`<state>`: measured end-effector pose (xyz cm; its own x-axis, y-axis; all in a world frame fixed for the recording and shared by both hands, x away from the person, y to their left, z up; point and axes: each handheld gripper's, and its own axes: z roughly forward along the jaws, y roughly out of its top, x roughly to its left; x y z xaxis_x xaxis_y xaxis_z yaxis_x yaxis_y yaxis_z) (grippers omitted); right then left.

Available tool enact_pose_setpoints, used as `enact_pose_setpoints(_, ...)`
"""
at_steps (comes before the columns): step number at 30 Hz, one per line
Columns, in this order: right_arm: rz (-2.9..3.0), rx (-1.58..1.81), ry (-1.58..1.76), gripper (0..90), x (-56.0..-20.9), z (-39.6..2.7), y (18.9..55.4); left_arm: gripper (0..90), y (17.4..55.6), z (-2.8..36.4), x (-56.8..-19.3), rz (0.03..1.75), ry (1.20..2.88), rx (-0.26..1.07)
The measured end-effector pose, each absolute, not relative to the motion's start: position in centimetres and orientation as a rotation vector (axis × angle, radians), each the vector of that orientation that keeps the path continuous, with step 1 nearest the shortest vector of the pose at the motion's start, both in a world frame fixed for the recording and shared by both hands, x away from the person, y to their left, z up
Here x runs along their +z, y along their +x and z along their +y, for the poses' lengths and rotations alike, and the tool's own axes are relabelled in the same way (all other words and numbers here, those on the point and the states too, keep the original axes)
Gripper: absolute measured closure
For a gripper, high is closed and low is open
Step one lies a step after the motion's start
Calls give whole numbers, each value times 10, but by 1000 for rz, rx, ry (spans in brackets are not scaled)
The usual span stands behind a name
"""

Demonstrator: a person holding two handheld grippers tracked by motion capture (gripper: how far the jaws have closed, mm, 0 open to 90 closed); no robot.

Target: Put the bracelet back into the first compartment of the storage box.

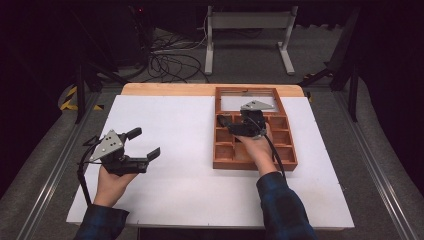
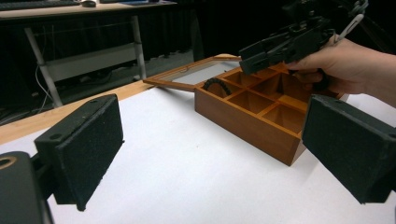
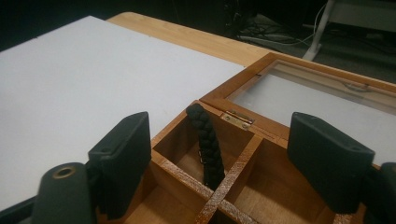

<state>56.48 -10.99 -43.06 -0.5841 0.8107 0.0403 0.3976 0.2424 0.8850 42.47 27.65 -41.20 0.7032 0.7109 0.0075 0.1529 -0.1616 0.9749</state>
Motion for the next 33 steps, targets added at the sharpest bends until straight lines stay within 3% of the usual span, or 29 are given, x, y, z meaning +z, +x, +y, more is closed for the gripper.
enact_pose_setpoints(17, 2033, 1416, 1015, 80, -422, -122, 536, 62, 425, 276, -413, 700, 1702, 571)
enact_pose_setpoints(33, 1986, 1517, 970, 25, -422, -147, 511, 62, 424, 279, -412, 703, 1696, 577)
